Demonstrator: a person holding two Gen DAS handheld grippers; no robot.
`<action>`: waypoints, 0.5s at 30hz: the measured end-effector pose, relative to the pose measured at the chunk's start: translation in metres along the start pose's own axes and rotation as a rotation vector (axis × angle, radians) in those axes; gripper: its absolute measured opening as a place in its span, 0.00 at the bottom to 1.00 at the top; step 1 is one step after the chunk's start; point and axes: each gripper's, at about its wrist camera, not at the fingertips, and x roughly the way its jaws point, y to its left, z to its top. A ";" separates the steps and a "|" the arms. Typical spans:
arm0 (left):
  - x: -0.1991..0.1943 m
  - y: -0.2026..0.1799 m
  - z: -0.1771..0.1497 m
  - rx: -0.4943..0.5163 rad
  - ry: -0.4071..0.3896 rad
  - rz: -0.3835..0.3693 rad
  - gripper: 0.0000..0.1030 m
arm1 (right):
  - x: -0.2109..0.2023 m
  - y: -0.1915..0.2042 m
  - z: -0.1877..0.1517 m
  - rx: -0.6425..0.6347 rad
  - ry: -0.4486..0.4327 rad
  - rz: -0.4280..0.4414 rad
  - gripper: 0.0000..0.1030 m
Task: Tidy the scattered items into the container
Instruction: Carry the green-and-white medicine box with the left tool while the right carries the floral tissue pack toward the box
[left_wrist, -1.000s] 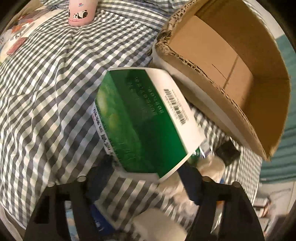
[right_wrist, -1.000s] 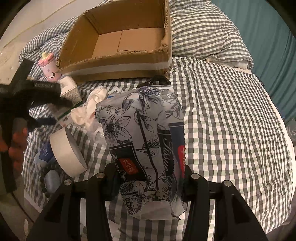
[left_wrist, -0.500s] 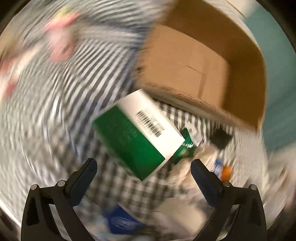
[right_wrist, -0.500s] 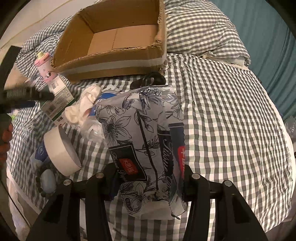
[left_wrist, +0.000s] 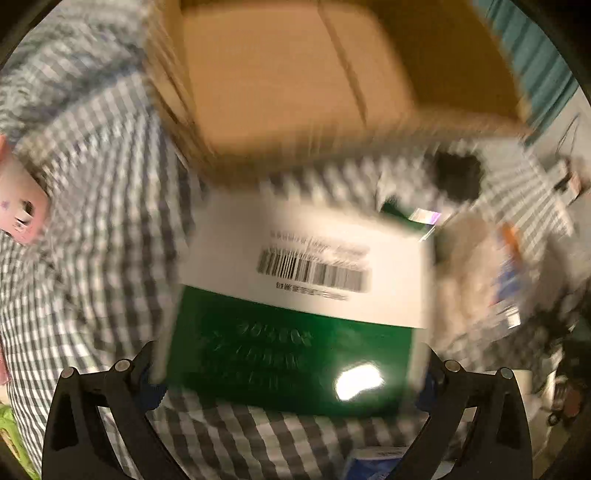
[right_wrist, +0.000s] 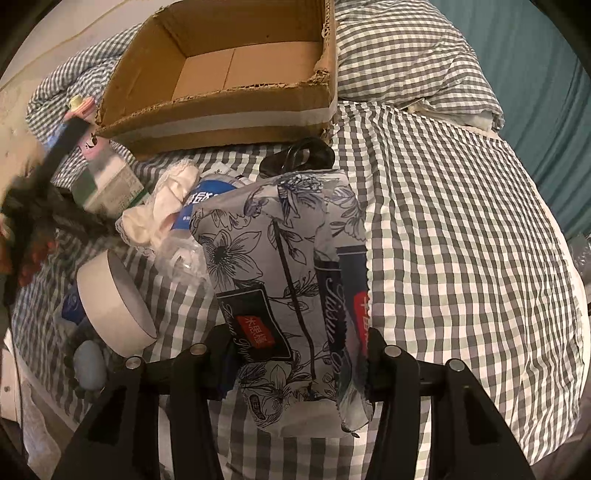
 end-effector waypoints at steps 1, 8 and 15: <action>0.007 -0.002 -0.001 0.004 0.017 0.007 1.00 | 0.000 -0.001 0.001 -0.001 -0.002 0.001 0.47; -0.031 -0.017 -0.021 -0.106 -0.210 0.054 0.97 | -0.019 -0.001 0.017 0.011 -0.070 0.049 0.46; -0.095 -0.041 -0.045 -0.240 -0.350 0.132 0.96 | -0.055 0.007 0.048 -0.009 -0.178 0.125 0.45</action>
